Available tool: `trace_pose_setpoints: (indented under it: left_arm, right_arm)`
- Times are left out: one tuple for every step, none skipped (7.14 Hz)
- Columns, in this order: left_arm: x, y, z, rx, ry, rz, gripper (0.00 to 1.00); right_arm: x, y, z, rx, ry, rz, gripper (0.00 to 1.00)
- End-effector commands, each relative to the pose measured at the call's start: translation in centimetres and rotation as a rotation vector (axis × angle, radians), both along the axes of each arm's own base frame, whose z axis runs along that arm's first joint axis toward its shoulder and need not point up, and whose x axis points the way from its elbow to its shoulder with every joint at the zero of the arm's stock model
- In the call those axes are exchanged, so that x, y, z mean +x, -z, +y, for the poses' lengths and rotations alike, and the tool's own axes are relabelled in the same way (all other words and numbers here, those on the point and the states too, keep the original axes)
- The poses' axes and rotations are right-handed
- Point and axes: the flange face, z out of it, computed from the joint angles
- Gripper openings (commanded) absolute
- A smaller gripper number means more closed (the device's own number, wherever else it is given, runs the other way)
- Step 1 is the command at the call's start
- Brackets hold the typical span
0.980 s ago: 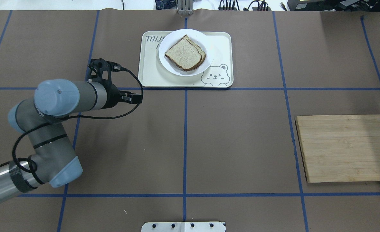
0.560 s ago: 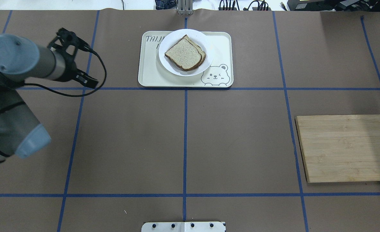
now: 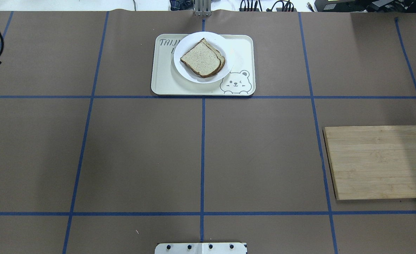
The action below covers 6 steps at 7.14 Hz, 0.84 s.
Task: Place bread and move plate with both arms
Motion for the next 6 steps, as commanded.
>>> trace_pose_setpoints:
  left_arm:
    - [-6.0,-8.0,2.3,-0.193,0.048,-0.036,0.98]
    - [-8.4,-10.2,4.3,-0.228,0.079,-0.023,0.98]
    - [-10.0,-12.7,6.5,-0.246,0.094,0.000,0.98]
    - [-11.8,-15.7,10.0,-0.249,0.087,0.089,0.98]
    - [-12.6,-17.3,12.4,-0.301,0.101,0.165,0.98]
    - [-13.4,-18.9,13.5,-0.338,0.124,0.170,0.98]
  right_arm:
    - [0.0,-0.2,0.2,-0.002,0.003,0.000,1.00]
    - [0.0,-0.3,0.3,-0.005,0.003,0.000,1.00]
    - [0.0,-0.3,0.3,-0.005,0.003,0.000,1.00]
    - [0.0,-0.3,0.3,-0.005,0.003,0.000,1.00]
    - [0.0,-0.3,0.3,-0.005,0.003,0.000,1.00]
    - [0.0,-0.4,0.3,-0.007,0.003,0.000,1.00]
